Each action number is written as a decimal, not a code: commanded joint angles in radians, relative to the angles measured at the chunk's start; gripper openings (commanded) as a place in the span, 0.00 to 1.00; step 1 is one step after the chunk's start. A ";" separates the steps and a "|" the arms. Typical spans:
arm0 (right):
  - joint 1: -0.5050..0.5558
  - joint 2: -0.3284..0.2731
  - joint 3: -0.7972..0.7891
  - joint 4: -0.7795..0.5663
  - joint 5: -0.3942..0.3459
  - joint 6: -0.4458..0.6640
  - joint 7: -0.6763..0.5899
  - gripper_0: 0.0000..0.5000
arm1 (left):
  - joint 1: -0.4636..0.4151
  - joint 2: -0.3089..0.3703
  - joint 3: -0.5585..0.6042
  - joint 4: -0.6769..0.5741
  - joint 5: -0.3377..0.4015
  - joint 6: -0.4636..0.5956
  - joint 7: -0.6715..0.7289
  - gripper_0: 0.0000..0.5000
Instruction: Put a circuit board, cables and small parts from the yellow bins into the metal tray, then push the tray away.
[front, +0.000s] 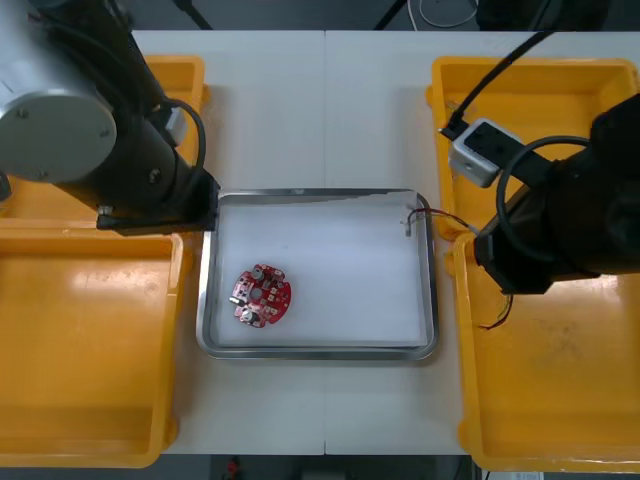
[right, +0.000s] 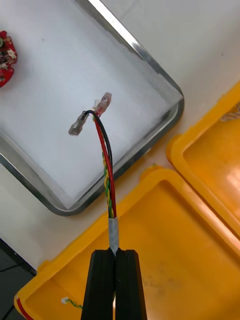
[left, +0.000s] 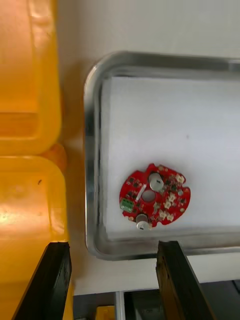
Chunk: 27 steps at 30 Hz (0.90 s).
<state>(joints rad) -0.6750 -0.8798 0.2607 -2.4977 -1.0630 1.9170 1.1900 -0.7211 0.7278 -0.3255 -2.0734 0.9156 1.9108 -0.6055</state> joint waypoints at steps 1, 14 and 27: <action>-0.143 0.090 0.129 0.062 0.035 0.003 0.057 0.00 | -0.075 0.019 0.091 0.115 -0.014 0.009 0.041 1.00; -0.236 0.225 0.387 0.212 0.233 -0.006 0.281 0.00 | -0.201 0.021 0.151 0.520 -0.162 -0.041 0.041 1.00; -0.238 0.226 0.595 0.332 0.298 -0.211 0.477 0.00 | -0.244 -0.004 0.161 0.834 -0.181 -0.279 0.039 1.00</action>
<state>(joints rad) -0.8762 -0.6639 0.8031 -2.1786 -0.7793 1.7410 1.6574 -0.9100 0.7272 -0.1965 -1.2709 0.7514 1.6681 -0.6055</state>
